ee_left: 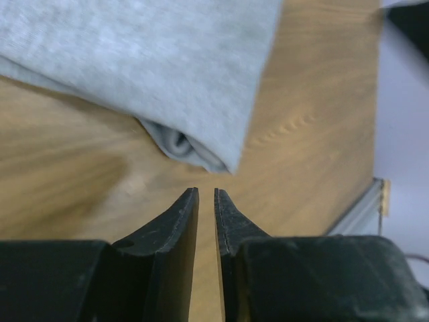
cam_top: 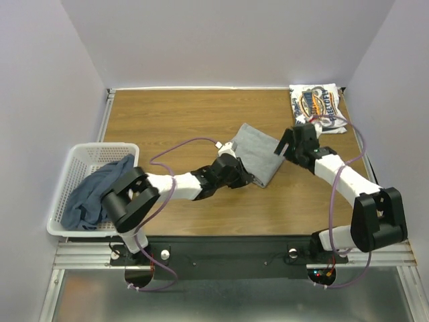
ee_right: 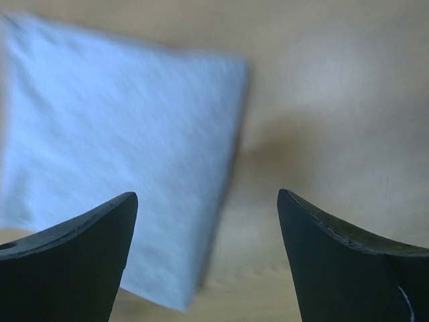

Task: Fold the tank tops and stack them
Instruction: Neatly place the folded tank top to the corner

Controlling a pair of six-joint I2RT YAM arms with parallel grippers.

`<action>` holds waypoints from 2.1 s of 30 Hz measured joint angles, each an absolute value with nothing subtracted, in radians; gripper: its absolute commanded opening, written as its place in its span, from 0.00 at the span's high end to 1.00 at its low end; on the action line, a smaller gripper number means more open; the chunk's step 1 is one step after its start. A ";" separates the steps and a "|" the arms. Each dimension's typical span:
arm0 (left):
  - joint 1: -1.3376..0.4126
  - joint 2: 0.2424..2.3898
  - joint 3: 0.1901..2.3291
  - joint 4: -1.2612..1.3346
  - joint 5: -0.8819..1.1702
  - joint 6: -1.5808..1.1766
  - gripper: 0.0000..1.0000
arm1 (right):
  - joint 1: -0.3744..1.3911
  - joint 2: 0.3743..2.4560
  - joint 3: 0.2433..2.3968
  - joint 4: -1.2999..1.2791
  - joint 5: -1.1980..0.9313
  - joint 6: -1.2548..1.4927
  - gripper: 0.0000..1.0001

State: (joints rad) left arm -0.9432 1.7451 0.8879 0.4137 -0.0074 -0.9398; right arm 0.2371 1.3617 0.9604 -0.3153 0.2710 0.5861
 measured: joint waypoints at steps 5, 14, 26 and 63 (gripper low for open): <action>-0.961 1.556 0.812 0.388 -0.004 -0.917 0.74 | 0.250 1.350 0.744 -0.318 0.192 0.680 0.09; -0.958 1.378 0.793 0.307 -0.059 -0.857 0.73 | 0.250 1.346 0.688 -0.204 0.144 0.810 0.14; -0.902 1.278 0.761 0.231 -0.062 -0.818 0.73 | 0.250 1.502 0.692 -0.017 0.165 0.857 0.40; -0.500 1.243 0.886 0.001 0.124 -0.533 0.71 | 0.250 2.344 2.102 -0.427 0.635 -0.152 0.99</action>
